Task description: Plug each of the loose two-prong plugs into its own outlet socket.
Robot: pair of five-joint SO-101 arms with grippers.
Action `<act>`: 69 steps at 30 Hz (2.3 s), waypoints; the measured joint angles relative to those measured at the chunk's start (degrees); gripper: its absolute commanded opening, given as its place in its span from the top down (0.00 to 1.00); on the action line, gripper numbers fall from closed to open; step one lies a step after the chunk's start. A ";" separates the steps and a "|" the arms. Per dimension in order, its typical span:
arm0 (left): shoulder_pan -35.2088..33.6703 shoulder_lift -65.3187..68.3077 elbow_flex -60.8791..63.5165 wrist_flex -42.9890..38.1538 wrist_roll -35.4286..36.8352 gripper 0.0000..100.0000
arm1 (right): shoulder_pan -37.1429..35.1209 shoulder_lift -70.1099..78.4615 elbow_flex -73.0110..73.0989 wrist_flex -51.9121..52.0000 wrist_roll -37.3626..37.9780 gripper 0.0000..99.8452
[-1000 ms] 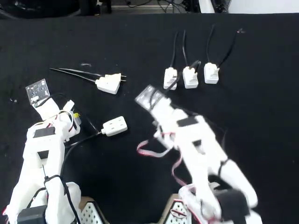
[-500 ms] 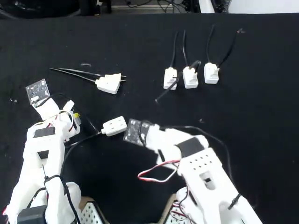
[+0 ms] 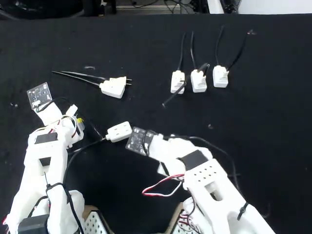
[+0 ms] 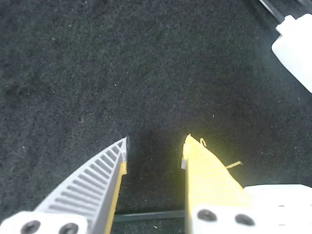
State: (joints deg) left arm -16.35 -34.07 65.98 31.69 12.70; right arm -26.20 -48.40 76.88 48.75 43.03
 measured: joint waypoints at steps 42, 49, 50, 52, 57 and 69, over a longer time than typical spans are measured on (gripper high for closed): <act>0.00 0.00 0.00 0.00 0.00 0.81 | 5.01 -0.09 -5.98 18.37 -1.76 0.82; 0.00 0.00 0.00 0.00 0.00 0.81 | 4.84 -0.09 -1.85 11.87 -1.49 0.82; 0.00 0.00 0.00 0.00 0.00 0.81 | 4.84 -0.09 -1.85 11.60 -1.49 0.82; 0.00 0.00 0.00 0.00 0.00 0.81 | 4.84 -0.09 -1.85 10.81 -1.49 0.82; 0.00 0.00 0.00 0.00 0.00 0.81 | 4.84 -0.09 -1.85 8.97 -1.49 0.82; 0.00 0.00 0.00 0.00 0.00 0.81 | 4.66 -0.09 -1.85 8.97 -1.49 0.82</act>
State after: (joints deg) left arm -16.35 -34.07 65.98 31.69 12.70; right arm -21.54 -48.48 75.03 57.71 41.54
